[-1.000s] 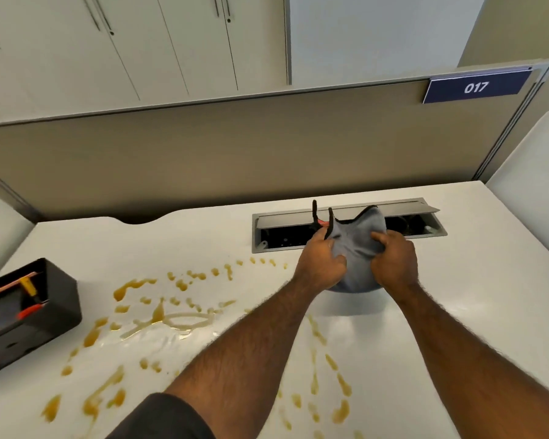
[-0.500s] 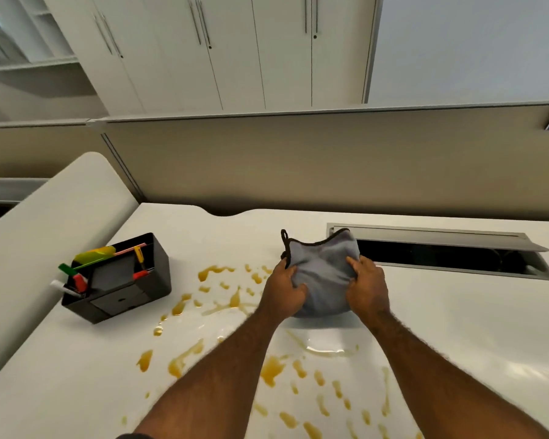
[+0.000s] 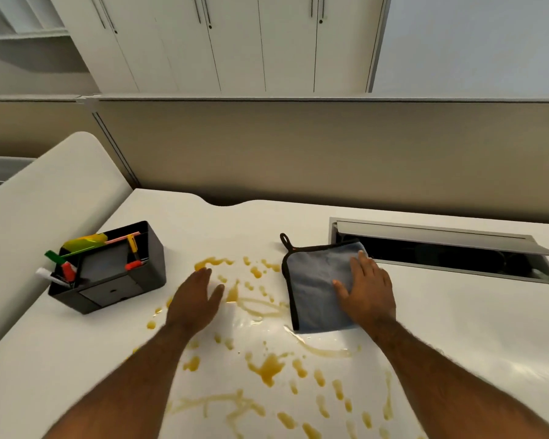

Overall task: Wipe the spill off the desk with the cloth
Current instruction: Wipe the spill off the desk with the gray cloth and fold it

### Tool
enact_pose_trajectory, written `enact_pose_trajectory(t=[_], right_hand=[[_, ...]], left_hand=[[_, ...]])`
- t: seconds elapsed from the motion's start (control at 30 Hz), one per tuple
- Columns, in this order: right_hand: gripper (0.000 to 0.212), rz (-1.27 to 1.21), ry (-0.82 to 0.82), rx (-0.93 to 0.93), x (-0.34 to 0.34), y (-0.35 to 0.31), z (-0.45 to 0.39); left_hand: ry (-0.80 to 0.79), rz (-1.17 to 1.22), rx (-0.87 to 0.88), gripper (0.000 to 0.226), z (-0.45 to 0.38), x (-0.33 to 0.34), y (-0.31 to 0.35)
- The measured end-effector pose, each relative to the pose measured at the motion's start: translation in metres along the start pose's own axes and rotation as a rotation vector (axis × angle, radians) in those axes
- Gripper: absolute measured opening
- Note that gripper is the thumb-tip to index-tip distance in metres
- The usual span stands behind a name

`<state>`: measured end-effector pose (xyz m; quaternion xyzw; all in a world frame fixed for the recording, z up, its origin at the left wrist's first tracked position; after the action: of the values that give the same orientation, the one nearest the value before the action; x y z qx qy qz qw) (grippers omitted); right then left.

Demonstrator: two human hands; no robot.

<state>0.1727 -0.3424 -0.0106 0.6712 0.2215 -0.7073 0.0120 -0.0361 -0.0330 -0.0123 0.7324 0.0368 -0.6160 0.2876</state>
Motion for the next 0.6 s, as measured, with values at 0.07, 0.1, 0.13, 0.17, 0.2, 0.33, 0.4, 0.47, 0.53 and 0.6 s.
enact_pose_trajectory(t=[0.07, 0.1, 0.13, 0.17, 0.2, 0.33, 0.4, 0.47, 0.53, 0.6], right_hand=[[0.078, 0.036, -0.017, -0.053, 0.009, -0.016, -0.005], [0.081, 0.061, -0.017, -0.064, 0.012, -0.023, -0.007], [0.084, 0.089, -0.017, -0.067, 0.017, -0.031, -0.009], [0.088, 0.12, -0.01, -0.062, 0.02, -0.035, -0.011], [0.091, 0.143, -0.013, -0.066, 0.026, -0.042, -0.013], [0.101, 0.194, -0.085, -0.048, 0.049, -0.049, -0.018], [0.102, 0.201, -0.118, -0.022, 0.059, -0.051, -0.016], [0.1, 0.179, -0.16, 0.004, 0.068, -0.054, -0.015], [0.099, 0.166, -0.178, 0.028, 0.072, -0.054, -0.019], [0.096, 0.194, -0.165, 0.03, 0.072, -0.056, -0.022]], left_hand=[[-0.038, -0.044, -0.062, 0.06, 0.011, -0.007, -0.036], [-0.048, -0.057, -0.081, 0.059, 0.016, -0.011, -0.049], [-0.049, -0.065, -0.101, 0.058, 0.024, -0.015, -0.062], [-0.043, -0.067, -0.118, 0.056, 0.03, -0.019, -0.07], [-0.039, -0.061, -0.155, 0.055, 0.039, -0.023, -0.084], [-0.017, -0.028, -0.278, 0.048, 0.071, -0.034, -0.125], [-0.011, -0.031, -0.304, 0.047, 0.081, -0.037, -0.143], [-0.011, -0.028, -0.328, 0.048, 0.088, -0.038, -0.158], [-0.022, -0.04, -0.327, 0.051, 0.093, -0.036, -0.168], [-0.039, -0.055, -0.331, 0.055, 0.1, -0.031, -0.175]])
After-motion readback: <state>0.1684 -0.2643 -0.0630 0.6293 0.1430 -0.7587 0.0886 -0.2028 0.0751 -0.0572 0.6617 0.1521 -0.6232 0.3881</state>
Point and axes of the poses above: each hand's wrist, its own z-axis away from the middle knuckle, its own x-axis out of the palm, y = z × x, the point moved 8 cm from there along -z, towards the middle knuckle, and after that the axes turned 10 degrees about x, right-handed, at the moved point
